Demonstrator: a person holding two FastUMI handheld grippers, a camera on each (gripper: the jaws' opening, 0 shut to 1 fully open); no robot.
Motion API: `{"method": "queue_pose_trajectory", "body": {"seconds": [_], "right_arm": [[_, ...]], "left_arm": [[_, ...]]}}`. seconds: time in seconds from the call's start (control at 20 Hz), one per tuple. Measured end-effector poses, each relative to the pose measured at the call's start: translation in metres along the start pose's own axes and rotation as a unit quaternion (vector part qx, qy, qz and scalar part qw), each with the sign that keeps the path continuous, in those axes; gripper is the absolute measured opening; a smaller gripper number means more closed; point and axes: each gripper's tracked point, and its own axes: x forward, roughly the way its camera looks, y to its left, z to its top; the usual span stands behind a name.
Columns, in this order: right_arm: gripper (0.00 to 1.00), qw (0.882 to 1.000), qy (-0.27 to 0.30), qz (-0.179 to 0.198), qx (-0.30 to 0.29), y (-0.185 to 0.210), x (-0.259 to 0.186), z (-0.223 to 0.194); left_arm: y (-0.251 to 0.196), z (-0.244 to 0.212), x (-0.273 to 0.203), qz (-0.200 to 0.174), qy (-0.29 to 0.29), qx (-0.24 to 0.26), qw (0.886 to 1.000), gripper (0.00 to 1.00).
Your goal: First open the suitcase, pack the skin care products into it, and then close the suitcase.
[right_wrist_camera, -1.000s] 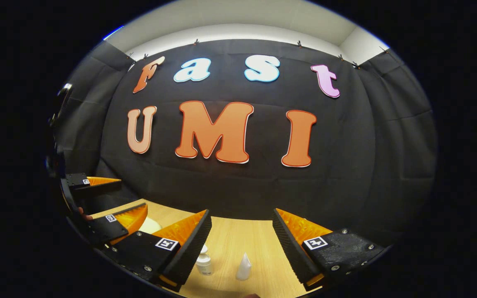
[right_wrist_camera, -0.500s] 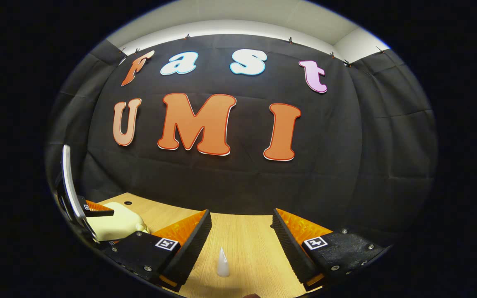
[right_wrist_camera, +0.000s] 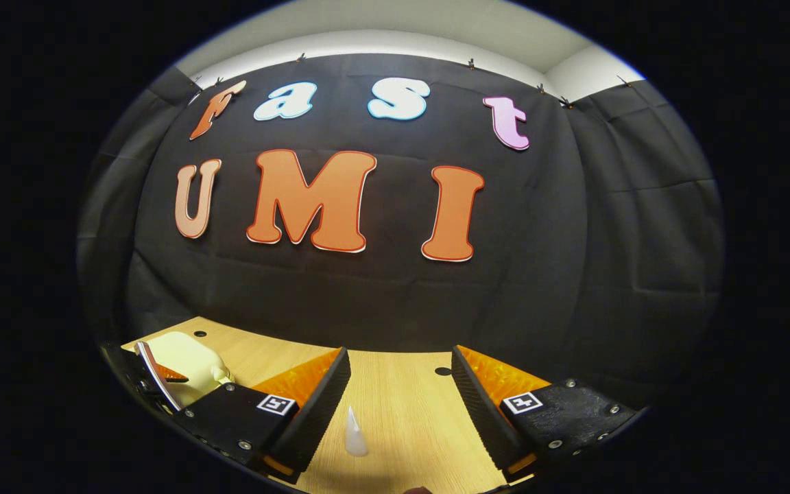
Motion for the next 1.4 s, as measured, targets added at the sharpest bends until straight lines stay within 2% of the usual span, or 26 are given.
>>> {"method": "queue_pose_trajectory", "body": {"seconds": [0.1,0.3,0.35,0.4,0.45,0.5,0.6,0.65,0.75,0.8,0.85,0.9,1.1,1.4], "right_arm": [[0.94,1.0,0.003,-0.001,0.001,0.0,-0.001,-0.003],[0.94,1.0,0.006,0.003,0.003,0.006,-0.002,-0.006],[0.94,1.0,0.003,0.003,0.002,0.005,-0.003,-0.005],[0.94,1.0,0.002,0.003,0.001,0.005,-0.004,-0.004],[0.94,1.0,0.002,0.003,0.001,0.004,-0.004,-0.005],[0.94,1.0,0.004,0.004,0.001,0.005,-0.004,-0.006],[0.94,1.0,0.006,0.004,0.001,0.005,-0.006,-0.008],[0.94,1.0,0.007,0.004,0.002,0.004,-0.007,-0.009],[0.94,1.0,0.006,0.004,0.001,0.005,-0.008,-0.008],[0.94,1.0,0.006,0.003,0.0,0.004,-0.01,-0.008],[0.94,1.0,0.008,0.004,0.0,0.004,-0.01,-0.01],[0.94,1.0,0.009,0.004,0.0,0.004,-0.011,-0.011],[0.94,1.0,0.013,0.007,0.0,0.007,-0.01,-0.013],[0.94,1.0,0.015,0.022,0.001,0.019,-0.006,-0.015]], "left_arm": [[0.001,-0.003,0.004,0.007,0.007,0.022,1.0,0.98],[0.0,-0.007,0.012,0.019,0.026,0.099,0.995,0.96],[0.001,-0.006,0.016,0.025,0.028,0.12,0.992,0.85],[0.0,-0.008,0.018,0.029,0.031,0.135,0.99,0.85],[0.0,-0.01,0.021,0.03,0.036,0.148,0.988,0.78],[-0.002,-0.01,0.026,0.026,0.04,0.162,0.986,0.78],[-0.004,-0.013,0.033,0.023,0.055,0.195,0.979,0.63],[-0.006,-0.013,0.035,0.023,0.053,0.208,0.977,0.45],[-0.009,-0.006,0.037,0.03,0.045,0.221,0.974,0.36],[-0.012,-0.01,0.032,0.022,0.049,0.216,0.975,0.31],[-0.01,-0.006,0.029,0.033,0.033,0.215,0.975,0.25],[-0.011,-0.007,0.029,0.032,0.036,0.208,0.977,0.08],[-0.004,0.001,0.026,0.03,0.026,0.163,0.986,0.08],[0.02,0.013,0.013,0.049,0.001,0.058,0.997,0.08]]}}
